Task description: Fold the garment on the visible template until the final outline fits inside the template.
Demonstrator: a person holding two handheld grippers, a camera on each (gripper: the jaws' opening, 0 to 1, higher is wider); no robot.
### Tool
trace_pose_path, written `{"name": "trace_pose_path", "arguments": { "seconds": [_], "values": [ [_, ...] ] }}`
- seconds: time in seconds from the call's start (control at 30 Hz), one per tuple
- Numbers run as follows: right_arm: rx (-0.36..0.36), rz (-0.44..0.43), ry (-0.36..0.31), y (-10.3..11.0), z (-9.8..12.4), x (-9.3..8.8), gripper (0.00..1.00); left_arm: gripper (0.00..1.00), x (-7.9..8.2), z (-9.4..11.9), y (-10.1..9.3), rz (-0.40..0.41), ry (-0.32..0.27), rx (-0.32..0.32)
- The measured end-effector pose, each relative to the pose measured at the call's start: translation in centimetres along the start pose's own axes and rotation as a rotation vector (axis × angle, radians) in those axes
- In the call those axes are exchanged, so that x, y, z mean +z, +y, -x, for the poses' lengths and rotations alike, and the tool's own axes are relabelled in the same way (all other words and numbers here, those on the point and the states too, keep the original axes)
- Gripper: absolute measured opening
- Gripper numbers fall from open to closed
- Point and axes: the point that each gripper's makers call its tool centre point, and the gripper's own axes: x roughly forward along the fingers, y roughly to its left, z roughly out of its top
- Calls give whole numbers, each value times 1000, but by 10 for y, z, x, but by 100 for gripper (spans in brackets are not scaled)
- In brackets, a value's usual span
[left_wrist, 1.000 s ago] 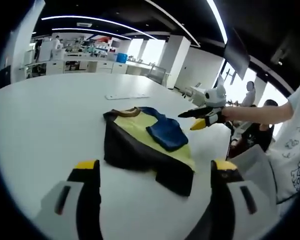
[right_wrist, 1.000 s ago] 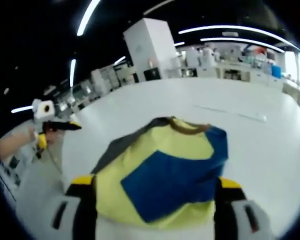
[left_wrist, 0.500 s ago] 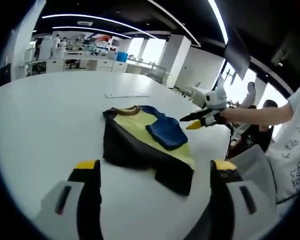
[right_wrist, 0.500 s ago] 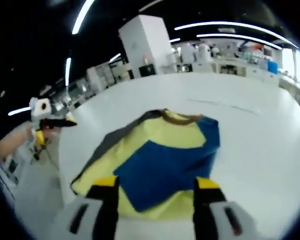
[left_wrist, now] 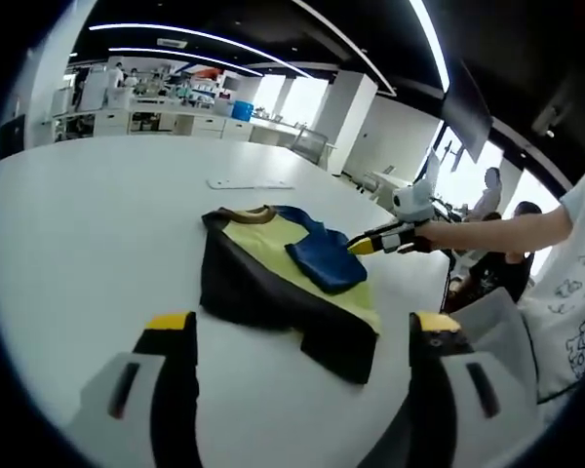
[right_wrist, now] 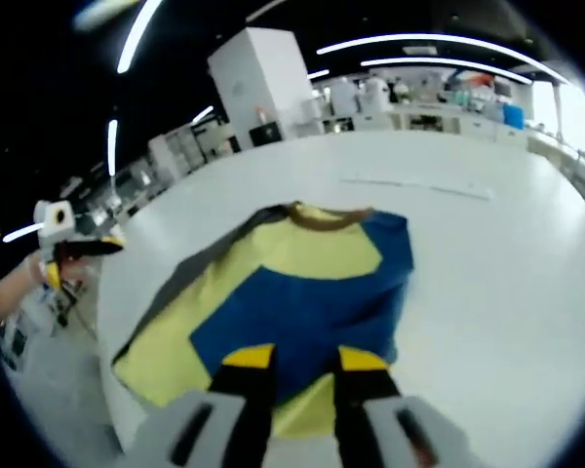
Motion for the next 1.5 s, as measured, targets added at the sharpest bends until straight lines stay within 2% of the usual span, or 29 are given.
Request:
{"name": "trace_pose_path", "arguments": {
  "seconds": [0.17,0.2,0.27,0.43,0.67,0.8,0.93,1.03,1.3,1.5],
  "values": [
    [-11,-28,-9,-3,-1,0,0,87,-3,1,-1,0,8,1],
    [-24,-34,-15,-5,0,1,0,87,-3,1,-1,2,8,1],
    [1,-61,-37,-3,2,4,0,87,-3,1,-1,4,7,3],
    [-12,-63,-51,-4,9,6,0,86,-2,1,-2,-2,9,2],
    [-56,-71,-92,-22,38,12,0,86,-1,-4,-12,-4,11,-12],
    [-97,-93,-121,-51,54,15,0,86,-1,-9,-14,-9,16,-17],
    [-134,-108,-125,-65,70,7,0,86,2,-12,-16,-14,14,-22],
    [-152,-130,-137,-90,82,6,0,86,5,-15,-16,-19,19,-29],
    [-236,-144,-133,-126,114,-7,0,86,15,-23,-18,-38,22,-37],
    [-306,-180,-140,-165,138,-17,0,86,20,-27,-16,-35,16,-43]
  ]
}}
